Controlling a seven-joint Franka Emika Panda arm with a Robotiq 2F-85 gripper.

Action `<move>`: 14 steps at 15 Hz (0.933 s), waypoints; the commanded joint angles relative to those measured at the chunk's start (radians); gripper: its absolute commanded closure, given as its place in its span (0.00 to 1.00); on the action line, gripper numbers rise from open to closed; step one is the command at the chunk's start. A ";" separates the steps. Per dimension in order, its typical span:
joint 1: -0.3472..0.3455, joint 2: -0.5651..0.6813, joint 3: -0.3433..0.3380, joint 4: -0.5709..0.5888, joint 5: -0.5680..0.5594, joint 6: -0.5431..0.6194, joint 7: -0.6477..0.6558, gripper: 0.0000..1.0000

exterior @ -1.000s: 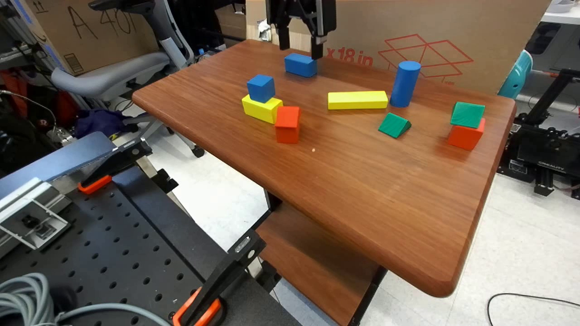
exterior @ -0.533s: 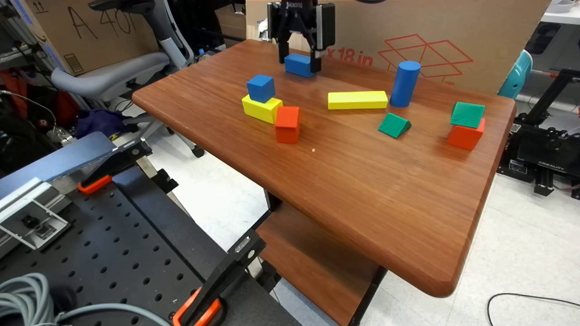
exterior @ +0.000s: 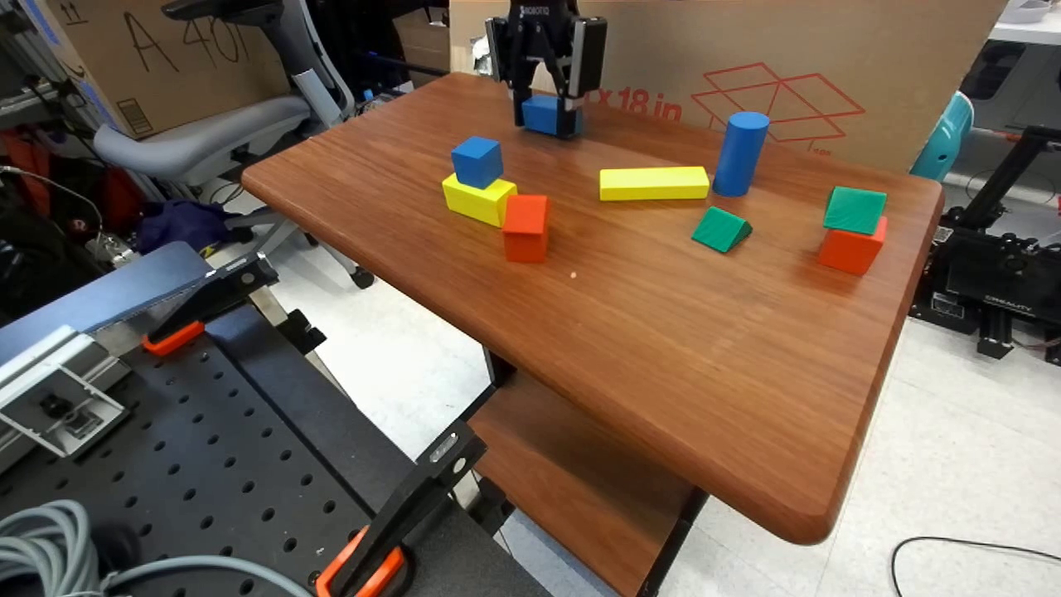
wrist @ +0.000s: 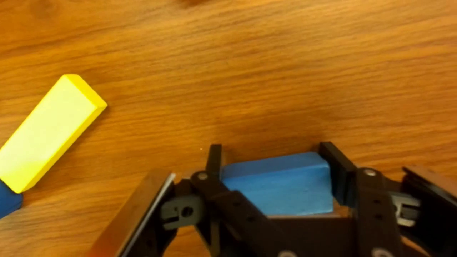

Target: Move the blue block forward

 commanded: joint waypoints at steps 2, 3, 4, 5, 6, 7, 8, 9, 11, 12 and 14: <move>0.042 -0.095 0.002 -0.090 -0.020 -0.011 -0.022 0.57; 0.049 -0.117 0.008 -0.115 -0.017 -0.010 -0.024 0.57; 0.054 -0.136 0.015 -0.138 -0.015 -0.008 -0.031 0.57; 0.062 -0.157 0.020 -0.164 -0.014 -0.004 -0.029 0.57; 0.067 -0.175 0.027 -0.184 -0.009 -0.006 -0.027 0.57; 0.069 -0.188 0.034 -0.198 -0.002 -0.012 -0.025 0.57; 0.071 -0.191 0.039 -0.204 0.010 -0.019 -0.011 0.57; 0.072 -0.196 0.043 -0.215 0.018 -0.027 -0.006 0.57; 0.068 -0.200 0.052 -0.239 0.032 -0.016 -0.009 0.57; 0.067 -0.197 0.054 -0.250 0.035 -0.007 -0.014 0.57; 0.073 -0.192 0.051 -0.273 0.027 0.009 -0.007 0.57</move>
